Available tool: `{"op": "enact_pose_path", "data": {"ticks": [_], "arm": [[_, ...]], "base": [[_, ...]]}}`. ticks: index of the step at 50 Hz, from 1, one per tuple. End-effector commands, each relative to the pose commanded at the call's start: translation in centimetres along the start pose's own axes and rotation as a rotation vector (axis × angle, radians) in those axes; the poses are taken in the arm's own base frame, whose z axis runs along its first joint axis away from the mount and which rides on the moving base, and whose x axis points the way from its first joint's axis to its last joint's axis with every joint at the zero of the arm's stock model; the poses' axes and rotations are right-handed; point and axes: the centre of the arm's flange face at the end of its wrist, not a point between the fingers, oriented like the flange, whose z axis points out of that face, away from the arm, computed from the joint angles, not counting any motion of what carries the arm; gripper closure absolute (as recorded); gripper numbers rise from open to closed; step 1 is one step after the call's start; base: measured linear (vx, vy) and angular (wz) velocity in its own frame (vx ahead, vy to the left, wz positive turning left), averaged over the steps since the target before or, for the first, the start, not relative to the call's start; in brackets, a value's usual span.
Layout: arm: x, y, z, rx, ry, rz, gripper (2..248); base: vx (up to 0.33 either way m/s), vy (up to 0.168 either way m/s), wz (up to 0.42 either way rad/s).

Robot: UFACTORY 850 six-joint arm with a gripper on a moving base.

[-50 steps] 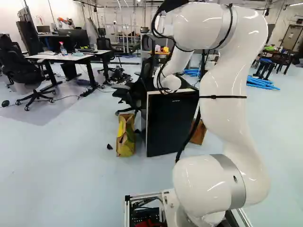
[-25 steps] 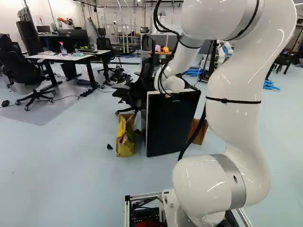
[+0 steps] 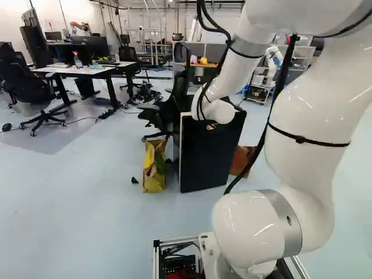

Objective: Grab a drink from the fridge

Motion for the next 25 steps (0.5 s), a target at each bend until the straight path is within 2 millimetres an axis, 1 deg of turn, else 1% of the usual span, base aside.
{"op": "enact_pose_path", "data": {"ticks": [12, 25], "arm": [[-1.7, -0.3, -4.2, -0.003, -0.027, -0.003, 150], [-3.5, -0.5, -8.0, -0.006, -0.051, -0.005, 150]], "base": [[0.000, 0.000, 0.000], [0.000, 0.000, 0.000]]}}
